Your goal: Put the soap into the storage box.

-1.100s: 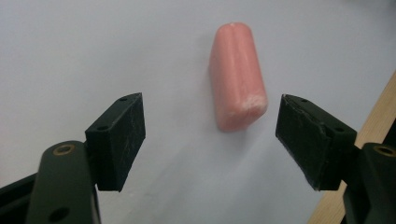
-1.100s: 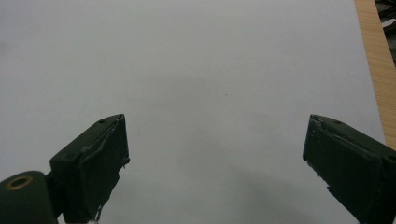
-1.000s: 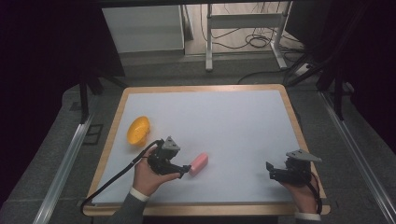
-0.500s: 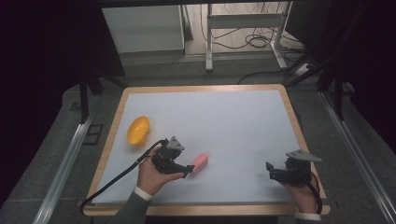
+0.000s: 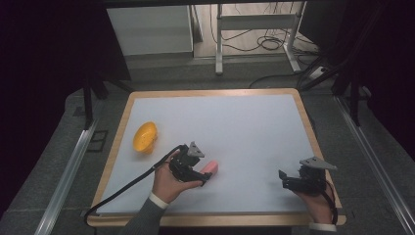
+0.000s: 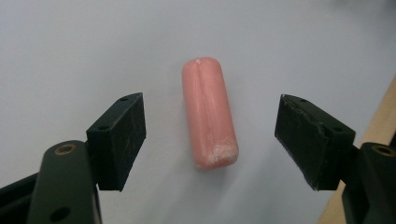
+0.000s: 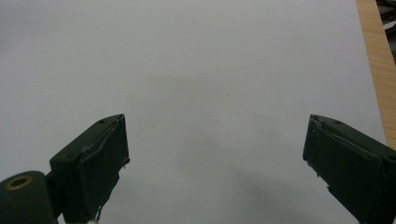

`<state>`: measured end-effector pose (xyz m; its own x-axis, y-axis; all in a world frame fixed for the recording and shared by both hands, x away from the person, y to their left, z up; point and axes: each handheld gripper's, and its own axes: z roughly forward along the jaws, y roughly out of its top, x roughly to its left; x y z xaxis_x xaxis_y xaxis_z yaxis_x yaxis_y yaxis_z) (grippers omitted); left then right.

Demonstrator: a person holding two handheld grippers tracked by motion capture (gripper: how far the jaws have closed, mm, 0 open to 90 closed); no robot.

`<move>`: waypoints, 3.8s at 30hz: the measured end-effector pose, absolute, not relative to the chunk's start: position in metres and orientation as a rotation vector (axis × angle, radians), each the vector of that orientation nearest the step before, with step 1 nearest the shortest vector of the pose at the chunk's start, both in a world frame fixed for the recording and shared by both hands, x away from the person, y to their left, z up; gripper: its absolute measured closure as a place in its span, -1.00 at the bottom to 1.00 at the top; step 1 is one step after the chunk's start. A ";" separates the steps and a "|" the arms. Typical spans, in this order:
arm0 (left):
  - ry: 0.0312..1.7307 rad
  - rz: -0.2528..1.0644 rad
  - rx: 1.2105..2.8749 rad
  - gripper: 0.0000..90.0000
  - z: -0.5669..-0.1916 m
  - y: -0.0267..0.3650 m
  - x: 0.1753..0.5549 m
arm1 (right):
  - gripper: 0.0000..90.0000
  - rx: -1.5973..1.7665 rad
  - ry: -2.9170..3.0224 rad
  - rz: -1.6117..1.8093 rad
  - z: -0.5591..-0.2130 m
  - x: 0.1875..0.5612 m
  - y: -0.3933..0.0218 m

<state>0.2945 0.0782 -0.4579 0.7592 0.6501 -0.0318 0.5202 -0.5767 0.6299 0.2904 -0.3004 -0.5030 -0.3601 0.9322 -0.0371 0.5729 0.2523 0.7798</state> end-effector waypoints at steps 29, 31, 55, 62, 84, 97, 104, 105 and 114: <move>0.955 0.256 2.370 -0.33 -0.485 0.048 0.314 | -0.86 1.363 2.033 0.930 -0.505 0.291 -0.301; 0.963 0.247 2.367 -0.31 -0.486 0.048 0.315 | -0.86 1.366 2.032 0.930 -0.505 0.292 -0.301; 0.997 0.222 2.379 0.34 -0.505 0.052 0.320 | -0.86 1.354 2.050 0.927 -0.507 0.292 -0.300; 0.980 0.246 2.372 0.34 -0.503 0.054 0.318 | -0.86 1.355 2.043 0.929 -0.506 0.292 -0.301; 0.969 0.283 2.269 0.34 -0.482 0.077 0.316 | -0.86 1.353 2.048 0.916 -0.508 0.292 -0.300; 0.974 0.301 2.258 0.34 -0.475 0.083 0.318 | -0.86 1.357 2.047 0.913 -0.508 0.292 -0.300; 0.995 0.298 2.255 0.34 -0.473 0.091 0.320 | -0.86 1.357 2.042 0.916 -0.508 0.292 -0.301; 1.006 0.298 2.249 0.34 -0.473 0.094 0.321 | -0.86 1.356 2.043 0.912 -0.508 0.292 -0.300; 1.035 0.317 2.229 0.34 -0.471 0.106 0.325 | -0.86 1.360 2.043 0.909 -0.509 0.292 -0.301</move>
